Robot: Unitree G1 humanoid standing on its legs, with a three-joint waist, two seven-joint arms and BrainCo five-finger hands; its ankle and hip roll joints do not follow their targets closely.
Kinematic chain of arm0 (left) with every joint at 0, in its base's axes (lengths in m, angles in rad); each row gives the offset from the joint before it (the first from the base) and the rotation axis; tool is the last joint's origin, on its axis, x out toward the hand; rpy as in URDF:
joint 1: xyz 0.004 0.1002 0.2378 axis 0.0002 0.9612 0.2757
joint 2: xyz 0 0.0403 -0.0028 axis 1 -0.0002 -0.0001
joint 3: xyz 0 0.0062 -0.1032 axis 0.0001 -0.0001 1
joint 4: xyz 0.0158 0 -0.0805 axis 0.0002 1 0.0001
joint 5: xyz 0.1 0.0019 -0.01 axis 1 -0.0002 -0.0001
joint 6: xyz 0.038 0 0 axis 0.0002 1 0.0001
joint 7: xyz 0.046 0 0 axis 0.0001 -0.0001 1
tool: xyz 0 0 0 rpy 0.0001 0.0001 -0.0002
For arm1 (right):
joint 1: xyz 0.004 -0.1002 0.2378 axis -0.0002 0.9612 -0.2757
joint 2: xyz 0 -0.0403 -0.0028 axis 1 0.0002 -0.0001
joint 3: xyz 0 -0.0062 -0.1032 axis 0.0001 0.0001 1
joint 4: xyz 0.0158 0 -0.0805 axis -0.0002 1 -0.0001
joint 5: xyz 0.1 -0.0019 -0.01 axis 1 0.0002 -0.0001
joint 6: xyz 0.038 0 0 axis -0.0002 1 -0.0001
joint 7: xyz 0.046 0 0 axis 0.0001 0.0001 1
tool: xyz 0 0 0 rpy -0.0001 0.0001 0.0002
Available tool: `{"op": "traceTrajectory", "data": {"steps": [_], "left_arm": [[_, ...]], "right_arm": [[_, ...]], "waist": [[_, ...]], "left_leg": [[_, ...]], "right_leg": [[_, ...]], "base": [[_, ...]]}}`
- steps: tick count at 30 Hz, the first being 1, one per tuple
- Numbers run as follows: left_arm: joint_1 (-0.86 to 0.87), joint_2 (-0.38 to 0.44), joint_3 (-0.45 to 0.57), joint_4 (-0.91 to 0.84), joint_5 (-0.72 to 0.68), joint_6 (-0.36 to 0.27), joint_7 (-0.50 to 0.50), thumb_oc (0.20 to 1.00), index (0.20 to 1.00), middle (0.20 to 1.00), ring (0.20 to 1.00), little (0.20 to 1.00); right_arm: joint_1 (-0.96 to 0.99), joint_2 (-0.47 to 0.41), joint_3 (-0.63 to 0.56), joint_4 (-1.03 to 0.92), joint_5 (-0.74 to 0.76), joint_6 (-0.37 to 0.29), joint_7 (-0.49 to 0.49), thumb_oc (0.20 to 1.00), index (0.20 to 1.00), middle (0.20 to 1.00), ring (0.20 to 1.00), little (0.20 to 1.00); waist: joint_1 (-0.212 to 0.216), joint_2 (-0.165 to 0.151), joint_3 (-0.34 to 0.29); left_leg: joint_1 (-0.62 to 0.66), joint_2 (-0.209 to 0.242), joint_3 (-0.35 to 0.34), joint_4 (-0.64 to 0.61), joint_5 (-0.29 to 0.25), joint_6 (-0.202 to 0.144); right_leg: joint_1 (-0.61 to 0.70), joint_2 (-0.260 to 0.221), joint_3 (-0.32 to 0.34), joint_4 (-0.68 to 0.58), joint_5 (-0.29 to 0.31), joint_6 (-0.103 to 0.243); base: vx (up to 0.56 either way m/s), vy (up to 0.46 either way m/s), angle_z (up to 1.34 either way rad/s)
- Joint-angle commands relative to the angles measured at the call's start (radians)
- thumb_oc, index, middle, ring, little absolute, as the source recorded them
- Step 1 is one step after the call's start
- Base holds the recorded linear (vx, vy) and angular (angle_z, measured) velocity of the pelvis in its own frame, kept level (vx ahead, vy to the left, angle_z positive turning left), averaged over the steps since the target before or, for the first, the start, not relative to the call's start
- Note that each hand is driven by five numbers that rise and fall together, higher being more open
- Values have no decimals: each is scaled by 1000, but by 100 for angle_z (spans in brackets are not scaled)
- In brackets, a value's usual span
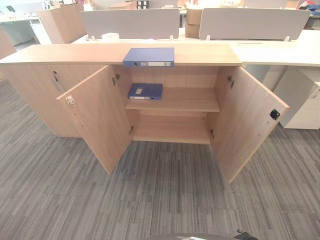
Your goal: Put the empty folder in the office cabinet
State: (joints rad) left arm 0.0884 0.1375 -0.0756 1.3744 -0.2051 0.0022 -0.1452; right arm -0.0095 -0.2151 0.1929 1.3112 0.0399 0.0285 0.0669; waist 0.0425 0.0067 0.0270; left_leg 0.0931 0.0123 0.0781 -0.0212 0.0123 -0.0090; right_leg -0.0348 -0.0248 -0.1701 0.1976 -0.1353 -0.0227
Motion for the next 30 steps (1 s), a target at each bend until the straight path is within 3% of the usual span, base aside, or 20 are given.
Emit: {"op": "traceTrajectory", "data": {"steps": [1, 20, 30], "left_arm": [[-4, 5, 49, 56, -43, 4, -11, 1000, 1000, 1000, 1000, 1000], [10, 7, 54, 66, -51, -15, -6, 1000, 1000, 1000, 1000, 1000], [2, 28, 74, 79, -24, 10, -8, 1000, 1000, 1000, 1000, 1000]], "right_arm": [[-62, -29, 33, 44, 10, -9, 4, 1000, 1000, 1000, 1000, 1000], [-51, -20, 37, 58, 8, -9, 5, 1000, 1000, 1000, 1000, 1000], [-48, -16, 44, 61, 1, -2, 12, 1000, 1000, 1000, 1000, 1000]], "waist": [[-9, -47, 12], [-10, -52, 14], [-6, -56, 17]], "left_leg": [[27, 6, 1, -66, -50, -48], [29, 5, 6, -66, -54, -47], [30, 7, 5, -66, -55, -51]], "right_leg": [[163, -50, -36, -285, 110, 119], [162, -51, -29, -285, 110, 119], [164, -50, -33, -285, 105, 118]], "base": [[0, 0, 0], [0, 0, 0], [0, 0, 0]]}}
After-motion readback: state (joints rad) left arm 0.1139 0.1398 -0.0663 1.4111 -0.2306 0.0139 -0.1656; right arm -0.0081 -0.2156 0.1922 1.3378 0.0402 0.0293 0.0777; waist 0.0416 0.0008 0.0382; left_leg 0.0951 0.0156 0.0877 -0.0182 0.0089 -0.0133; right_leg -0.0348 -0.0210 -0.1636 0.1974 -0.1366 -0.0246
